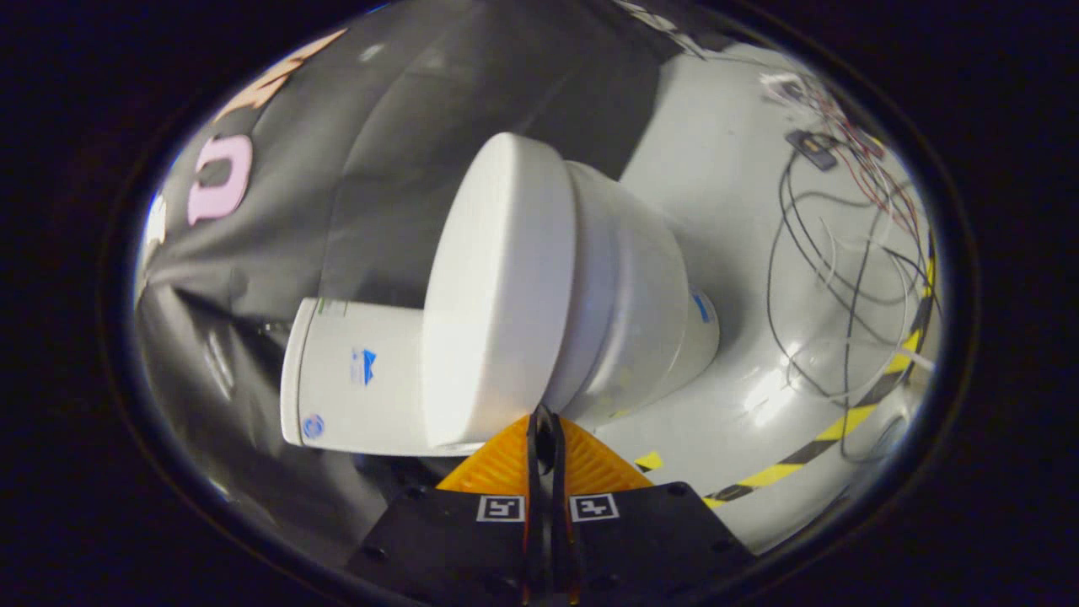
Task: Open the toilet lid.
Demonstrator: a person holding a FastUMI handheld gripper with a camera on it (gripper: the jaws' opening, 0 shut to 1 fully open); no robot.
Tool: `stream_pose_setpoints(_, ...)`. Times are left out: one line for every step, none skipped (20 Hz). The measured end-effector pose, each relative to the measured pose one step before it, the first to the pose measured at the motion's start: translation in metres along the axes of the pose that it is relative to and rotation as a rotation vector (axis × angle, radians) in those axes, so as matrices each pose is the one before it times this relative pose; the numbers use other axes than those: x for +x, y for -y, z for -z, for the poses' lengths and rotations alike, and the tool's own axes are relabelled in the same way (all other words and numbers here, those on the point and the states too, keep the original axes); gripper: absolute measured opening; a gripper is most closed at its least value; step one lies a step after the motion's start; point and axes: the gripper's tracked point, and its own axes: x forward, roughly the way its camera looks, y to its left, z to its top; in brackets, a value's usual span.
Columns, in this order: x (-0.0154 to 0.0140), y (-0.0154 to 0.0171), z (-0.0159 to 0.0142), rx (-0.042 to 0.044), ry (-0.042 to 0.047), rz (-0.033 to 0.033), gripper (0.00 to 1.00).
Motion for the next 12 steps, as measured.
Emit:
stream_pose_setpoints(-0.00277, -0.00480, -0.00168, 0.01116, -0.00198, -0.02128, 0.05)
stream_pose_setpoints(-0.00106, -0.00213, -0.00038, 0.01536, -0.00150, -0.01690, 0.05)
stream_pose_setpoints(-0.01631, 0.00468, -0.00706, 0.00432, 0.00114, 0.00174, 0.04)
stream_pose_setpoints(0.02596, -0.00404, 0.00098, 0.04066, 0.01227, 0.00452, 0.02)
stream_pose_setpoints(-0.00583, 0.00229, 0.00653, 0.00241, -0.00185, -0.01567, 0.01)
stream_pose_setpoints(-0.00125, 0.00110, -0.00069, 0.00643, 0.00016, 0.00832, 0.01)
stream_pose_setpoints(-0.00265, 0.00027, -0.00144, -0.00490, -0.00519, 0.00457, 0.00)
stream_pose_setpoints(-0.00077, -0.00154, -0.00144, 0.00119, 0.00118, 0.00237, 0.00)
stream_pose_setpoints(-0.00150, -0.00538, 0.00029, 0.00005, -0.00096, -0.00163, 0.00)
stream_pose_setpoints(-0.00253, -0.00771, -0.00070, -0.00558, 0.00810, -0.00548, 0.01)
stream_pose_setpoints(-0.00231, -0.00746, -0.00131, -0.01310, 0.00546, -0.00861, 0.01)
stream_pose_setpoints(-0.00189, -0.00777, -0.00083, -0.01526, 0.00499, -0.00811, 0.00)
